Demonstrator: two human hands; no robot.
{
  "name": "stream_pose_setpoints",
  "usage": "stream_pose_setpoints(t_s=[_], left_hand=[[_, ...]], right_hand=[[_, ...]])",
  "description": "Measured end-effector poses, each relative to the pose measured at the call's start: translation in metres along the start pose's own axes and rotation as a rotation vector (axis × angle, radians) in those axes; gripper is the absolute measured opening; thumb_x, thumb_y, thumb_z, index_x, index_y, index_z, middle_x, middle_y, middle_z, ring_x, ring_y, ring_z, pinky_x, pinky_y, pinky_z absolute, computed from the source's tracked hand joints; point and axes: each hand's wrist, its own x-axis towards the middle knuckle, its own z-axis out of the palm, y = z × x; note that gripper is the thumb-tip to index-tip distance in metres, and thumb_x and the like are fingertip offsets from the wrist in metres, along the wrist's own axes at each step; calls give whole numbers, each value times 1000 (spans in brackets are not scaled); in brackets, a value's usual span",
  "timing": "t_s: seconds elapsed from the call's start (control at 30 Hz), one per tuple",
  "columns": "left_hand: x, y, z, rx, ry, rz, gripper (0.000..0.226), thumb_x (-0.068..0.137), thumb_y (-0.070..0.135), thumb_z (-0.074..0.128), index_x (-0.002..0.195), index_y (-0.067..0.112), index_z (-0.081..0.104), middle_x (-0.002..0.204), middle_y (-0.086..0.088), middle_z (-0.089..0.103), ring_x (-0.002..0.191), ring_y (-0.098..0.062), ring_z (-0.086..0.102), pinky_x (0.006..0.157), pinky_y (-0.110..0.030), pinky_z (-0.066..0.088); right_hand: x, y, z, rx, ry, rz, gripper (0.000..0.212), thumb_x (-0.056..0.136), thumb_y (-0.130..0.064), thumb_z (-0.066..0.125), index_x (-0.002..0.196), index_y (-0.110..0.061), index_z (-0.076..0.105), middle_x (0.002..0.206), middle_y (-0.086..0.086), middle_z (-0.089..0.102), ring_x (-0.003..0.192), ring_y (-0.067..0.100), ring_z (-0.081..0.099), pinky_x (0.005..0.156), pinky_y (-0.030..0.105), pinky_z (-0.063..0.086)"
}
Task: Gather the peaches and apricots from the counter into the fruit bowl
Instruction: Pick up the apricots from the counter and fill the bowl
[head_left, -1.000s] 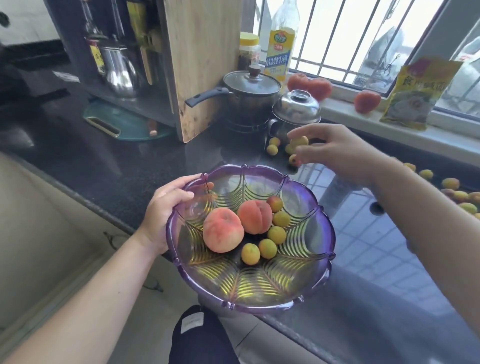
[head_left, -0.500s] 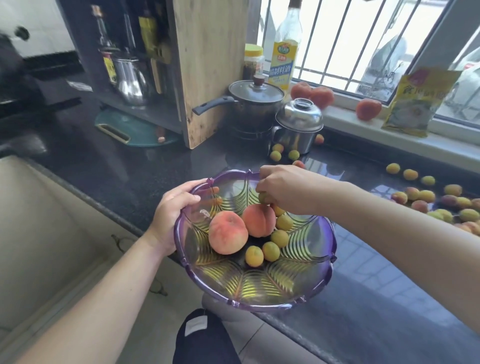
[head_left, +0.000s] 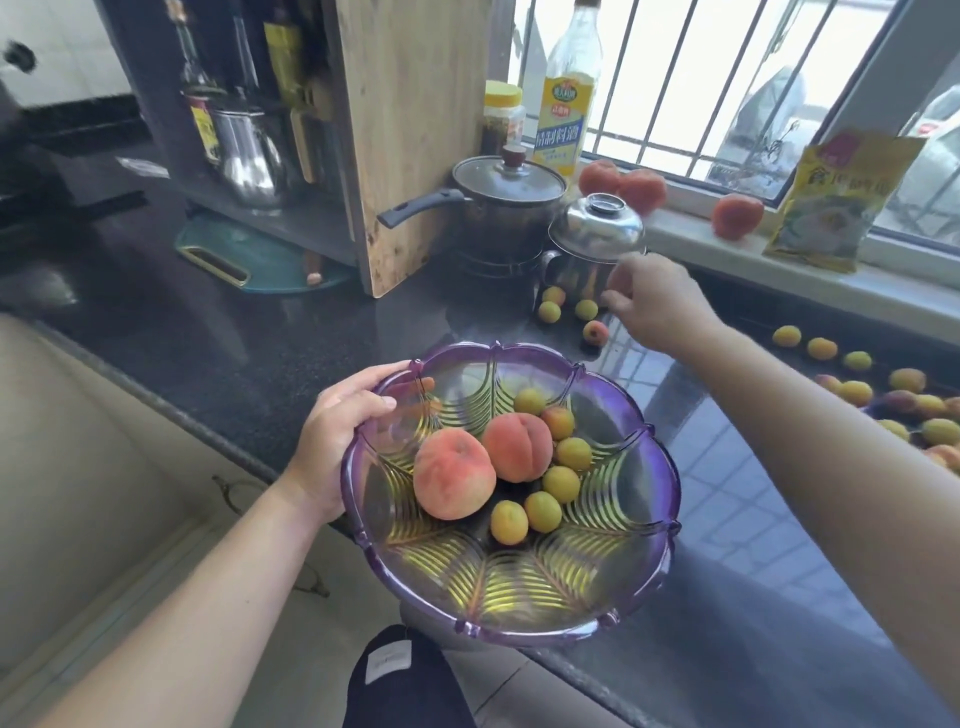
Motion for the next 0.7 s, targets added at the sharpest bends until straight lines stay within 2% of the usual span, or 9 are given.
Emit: stream_pose_setpoints(t_s=[0.07, 0.13, 0.27, 0.33, 0.43, 0.5, 0.6, 0.63, 0.7], left_hand=[[1, -1, -1, -15, -3, -3, 47, 83, 12, 53, 124, 3, 73, 123, -23, 77, 109, -38, 75, 86, -46, 63], [1, -2, -1, -15, -5, 2, 46, 82, 11, 53, 123, 3, 74, 124, -23, 76, 111, -39, 74, 92, -48, 60], [3, -3, -1, -19, -17, 10, 48, 81, 10, 53, 124, 2, 73, 123, -23, 77, 110, -35, 76, 88, -41, 65], [4, -3, -1, -21, -22, 16, 49, 81, 10, 53, 126, 0, 71, 123, -23, 77, 111, -34, 76, 88, -37, 65], [4, -3, -2, -29, -29, 14, 50, 82, 10, 53, 128, -1, 70, 125, -24, 76, 110, -35, 76, 84, -39, 66], [3, -3, -2, -39, -30, 1, 49, 82, 10, 53, 127, 1, 71, 124, -23, 76, 107, -35, 75, 81, -41, 66], [3, -2, -1, -26, -16, 2, 46, 82, 10, 54, 123, 4, 73, 122, -22, 77, 110, -36, 74, 96, -49, 59], [2, -1, 0, -31, -17, -1, 46, 82, 10, 54, 122, 4, 74, 121, -22, 78, 110, -35, 75, 101, -50, 56], [1, 0, 1, -45, -16, -8, 44, 82, 9, 54, 119, 5, 76, 121, -22, 78, 110, -35, 75, 105, -52, 53]], right_hand=[[3, 11, 26, -4, -127, 135, 30, 90, -39, 64, 100, -13, 53, 108, 12, 61, 99, 35, 58, 78, 40, 44], [2, 13, 47, 59, -158, 191, 39, 89, -45, 65, 103, -13, 47, 111, 15, 61, 102, 37, 58, 79, 41, 43], [2, 17, 64, 122, -80, 240, 33, 91, -41, 65, 102, -14, 48, 107, 17, 64, 98, 39, 59, 77, 42, 44], [1, 18, 61, 144, -87, 218, 32, 90, -38, 67, 105, -16, 51, 103, 10, 65, 99, 36, 60, 80, 41, 46], [-5, 12, 41, 246, -52, 89, 34, 89, -28, 72, 121, -18, 63, 95, 0, 61, 100, 26, 62, 88, 34, 46], [-16, -4, 18, 387, 13, -18, 29, 87, -24, 74, 117, -26, 72, 99, 1, 56, 93, 15, 60, 90, 30, 46], [-42, -39, -12, 515, -100, -242, 27, 90, -22, 72, 114, -33, 73, 110, -9, 52, 83, -5, 58, 84, 9, 41], [-50, -51, -15, 465, -166, -344, 26, 93, -22, 69, 116, -34, 72, 113, -10, 53, 87, -6, 59, 85, 8, 41], [-59, -71, -8, 316, -259, -564, 24, 97, -19, 64, 115, -32, 73, 116, -5, 57, 98, 5, 61, 93, 20, 46]])
